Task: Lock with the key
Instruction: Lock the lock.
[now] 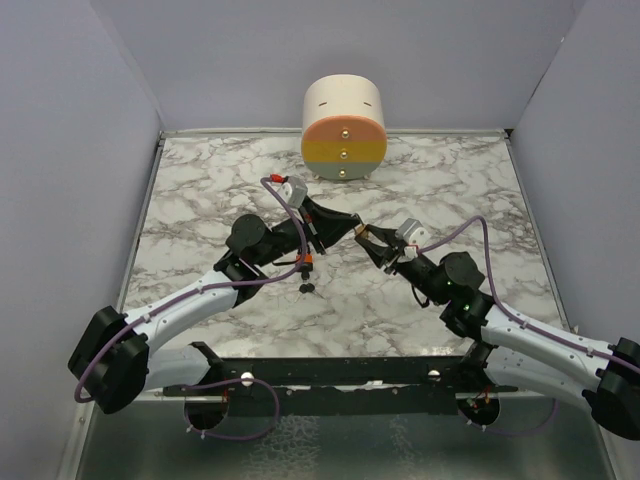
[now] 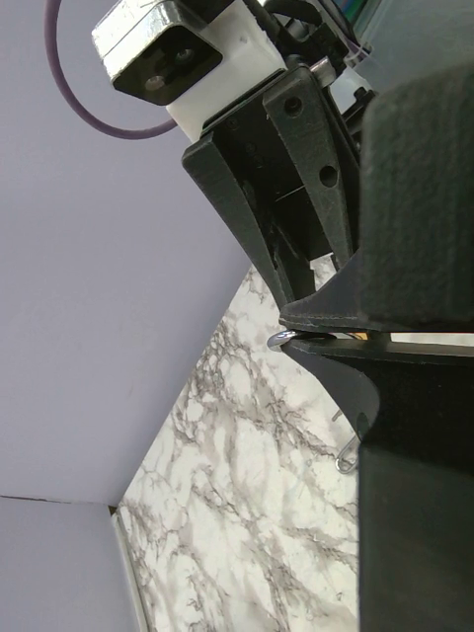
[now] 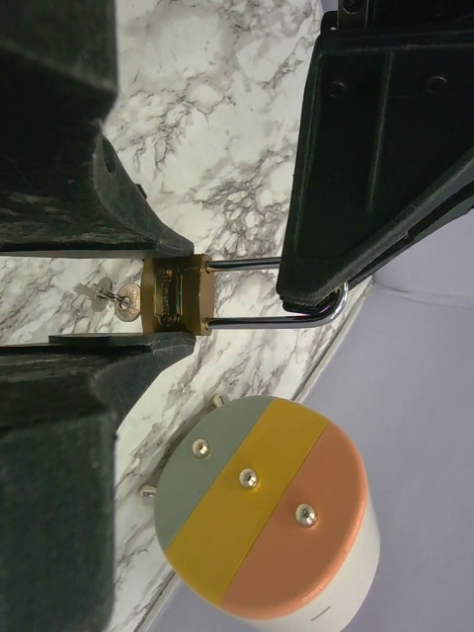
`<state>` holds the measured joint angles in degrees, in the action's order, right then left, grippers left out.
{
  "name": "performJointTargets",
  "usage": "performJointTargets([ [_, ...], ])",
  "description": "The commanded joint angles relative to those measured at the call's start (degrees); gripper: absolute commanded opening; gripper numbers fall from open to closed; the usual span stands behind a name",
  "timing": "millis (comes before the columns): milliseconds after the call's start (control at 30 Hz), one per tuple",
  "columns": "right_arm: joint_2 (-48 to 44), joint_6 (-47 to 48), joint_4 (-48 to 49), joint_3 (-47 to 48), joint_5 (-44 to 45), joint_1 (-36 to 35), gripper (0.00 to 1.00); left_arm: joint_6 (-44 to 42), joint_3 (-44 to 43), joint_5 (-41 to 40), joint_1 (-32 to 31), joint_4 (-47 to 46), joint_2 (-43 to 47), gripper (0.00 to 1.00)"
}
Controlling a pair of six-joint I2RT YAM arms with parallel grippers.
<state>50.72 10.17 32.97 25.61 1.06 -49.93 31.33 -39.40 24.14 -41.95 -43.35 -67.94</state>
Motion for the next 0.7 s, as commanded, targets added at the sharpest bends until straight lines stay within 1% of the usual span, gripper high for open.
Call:
performJointTargets([
  [0, -1.90, 0.29, 14.04, 6.65, 0.34, -1.13, 0.01, -0.68, 2.79, 5.07, -3.85, 8.38, -3.28, 0.00],
  [200, -1.49, 1.07, 15.10, 8.58, -0.21, -1.69, 0.01, -1.66, 3.21, 3.09, -5.89, 8.46, -5.43, 0.00],
  [333, -2.28, 1.78, 15.11, 9.30, -0.25, -1.99, 0.01, -2.09, 4.18, 0.95, -5.98, 8.86, -6.03, 0.00],
  [667, -3.15, 0.65, 15.33, 11.03, -1.94, -2.60, 0.01, -2.74, 4.15, 0.13, -6.21, 9.25, -10.02, 0.00],
])
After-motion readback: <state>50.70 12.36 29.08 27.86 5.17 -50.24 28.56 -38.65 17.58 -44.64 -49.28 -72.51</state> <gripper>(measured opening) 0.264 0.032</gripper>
